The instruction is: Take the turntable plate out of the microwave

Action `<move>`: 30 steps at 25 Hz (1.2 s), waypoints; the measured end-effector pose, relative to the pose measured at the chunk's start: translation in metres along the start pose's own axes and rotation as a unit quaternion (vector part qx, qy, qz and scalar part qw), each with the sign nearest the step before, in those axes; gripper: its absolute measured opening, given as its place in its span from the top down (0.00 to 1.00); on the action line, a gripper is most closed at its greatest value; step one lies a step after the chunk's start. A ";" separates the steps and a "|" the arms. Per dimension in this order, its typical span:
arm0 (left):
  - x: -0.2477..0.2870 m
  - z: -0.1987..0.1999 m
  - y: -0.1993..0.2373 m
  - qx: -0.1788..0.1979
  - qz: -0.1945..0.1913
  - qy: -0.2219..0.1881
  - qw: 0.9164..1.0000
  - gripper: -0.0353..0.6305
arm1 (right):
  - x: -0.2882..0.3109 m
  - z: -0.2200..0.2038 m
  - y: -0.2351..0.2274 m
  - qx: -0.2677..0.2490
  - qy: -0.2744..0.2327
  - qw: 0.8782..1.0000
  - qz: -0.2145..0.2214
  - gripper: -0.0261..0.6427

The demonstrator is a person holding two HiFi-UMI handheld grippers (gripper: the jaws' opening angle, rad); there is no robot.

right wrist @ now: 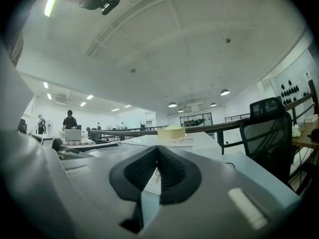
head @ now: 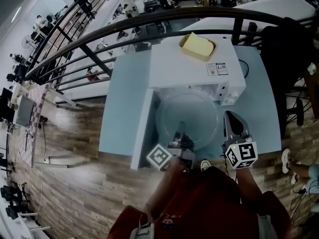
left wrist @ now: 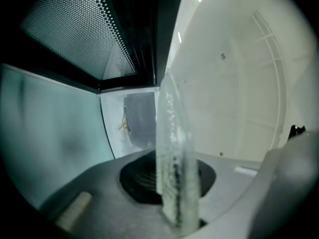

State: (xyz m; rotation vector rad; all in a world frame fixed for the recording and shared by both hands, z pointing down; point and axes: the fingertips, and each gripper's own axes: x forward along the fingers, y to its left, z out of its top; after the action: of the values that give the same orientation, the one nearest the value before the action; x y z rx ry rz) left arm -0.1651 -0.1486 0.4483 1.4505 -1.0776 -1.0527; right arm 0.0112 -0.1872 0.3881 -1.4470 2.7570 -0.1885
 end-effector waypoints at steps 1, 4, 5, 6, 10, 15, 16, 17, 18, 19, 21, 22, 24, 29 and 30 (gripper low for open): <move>0.000 0.000 -0.002 -0.004 -0.002 -0.001 1.000 0.91 | 0.000 0.000 0.000 0.000 0.001 1.000 0.000 0.96; 0.001 0.000 -0.006 -0.002 -0.005 0.000 1.000 0.91 | 0.000 -0.003 -0.002 0.005 0.008 1.000 0.000 0.96; 0.001 -0.001 -0.007 -0.001 -0.006 0.001 1.000 0.91 | 0.000 -0.004 -0.004 0.009 0.011 1.000 -0.001 0.96; 0.001 -0.001 -0.008 -0.001 -0.007 0.001 1.000 0.91 | 0.000 -0.006 -0.004 0.011 0.012 1.000 -0.002 0.96; 0.002 0.001 -0.012 -0.001 -0.015 0.000 1.000 0.91 | 0.000 -0.007 -0.003 0.011 0.014 1.000 -0.002 0.96; 0.003 0.002 -0.012 -0.001 -0.021 0.001 1.000 0.91 | 0.002 -0.008 -0.004 0.011 0.012 1.000 -0.005 0.96; 0.003 0.002 -0.011 -0.001 -0.021 0.001 1.000 0.91 | 0.002 -0.008 -0.004 0.012 0.012 1.000 -0.006 0.96; 0.003 0.002 -0.011 0.000 -0.020 0.001 1.000 0.91 | 0.002 -0.008 -0.005 0.012 0.011 1.000 -0.006 0.96; 0.003 0.002 -0.011 0.001 -0.020 0.001 1.000 0.91 | 0.003 -0.008 -0.005 0.012 0.011 1.000 -0.006 0.96; 0.003 0.002 -0.011 0.001 -0.019 0.001 1.000 0.91 | 0.003 -0.008 -0.004 0.012 0.012 1.000 -0.005 0.96; 0.004 0.002 -0.013 -0.002 -0.020 0.001 1.000 0.91 | 0.003 -0.008 -0.003 0.010 0.014 1.000 -0.003 0.96; 0.004 0.002 -0.014 -0.003 -0.022 0.001 1.000 0.91 | 0.003 -0.008 -0.002 0.009 0.014 1.000 -0.002 0.96; 0.003 0.002 -0.016 -0.003 -0.027 0.000 1.000 0.91 | 0.003 -0.009 0.000 0.006 0.015 1.000 -0.001 0.96; 0.003 0.000 -0.017 0.000 -0.028 0.002 1.000 0.91 | 0.002 -0.009 0.000 0.002 0.016 1.000 0.000 0.96; 0.002 0.000 -0.017 0.001 -0.027 0.001 1.000 0.91 | 0.002 -0.009 0.000 0.002 0.017 1.000 0.001 0.96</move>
State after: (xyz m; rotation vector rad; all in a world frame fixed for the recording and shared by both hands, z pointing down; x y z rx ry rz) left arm -0.1629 -0.1494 0.4318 1.4893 -1.0431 -1.0878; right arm 0.0092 -0.1876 0.3971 -1.4537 2.7818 -0.2205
